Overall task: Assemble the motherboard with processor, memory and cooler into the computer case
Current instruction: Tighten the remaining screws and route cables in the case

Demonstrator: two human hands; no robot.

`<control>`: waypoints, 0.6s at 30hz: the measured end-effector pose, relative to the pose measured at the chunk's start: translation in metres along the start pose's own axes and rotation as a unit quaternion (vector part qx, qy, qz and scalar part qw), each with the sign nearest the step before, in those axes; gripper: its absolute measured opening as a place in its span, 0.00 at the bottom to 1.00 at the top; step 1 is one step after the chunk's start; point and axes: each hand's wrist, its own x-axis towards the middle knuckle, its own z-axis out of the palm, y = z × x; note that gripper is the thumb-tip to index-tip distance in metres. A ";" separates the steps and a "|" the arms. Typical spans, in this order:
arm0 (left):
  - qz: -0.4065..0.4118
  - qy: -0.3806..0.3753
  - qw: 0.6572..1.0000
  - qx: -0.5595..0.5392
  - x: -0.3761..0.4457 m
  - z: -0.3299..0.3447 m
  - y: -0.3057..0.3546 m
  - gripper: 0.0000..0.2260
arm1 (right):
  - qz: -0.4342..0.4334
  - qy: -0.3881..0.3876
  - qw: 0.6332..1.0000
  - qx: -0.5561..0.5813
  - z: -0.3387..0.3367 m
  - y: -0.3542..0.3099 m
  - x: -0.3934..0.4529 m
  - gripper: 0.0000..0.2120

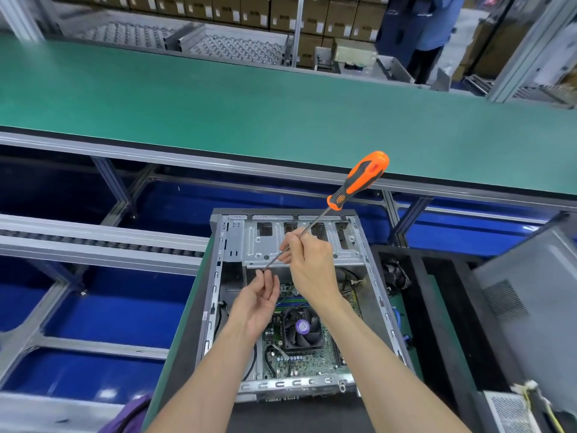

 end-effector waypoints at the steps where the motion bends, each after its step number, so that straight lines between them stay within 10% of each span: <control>1: 0.000 -0.001 1.000 0.002 0.000 0.000 0.000 0.05 | 0.002 0.000 1.000 0.002 0.000 0.000 0.000 0.14; 18: 0.014 0.007 0.997 0.072 -0.008 0.005 0.000 0.03 | 0.020 -0.002 1.000 0.011 0.001 0.009 0.005 0.15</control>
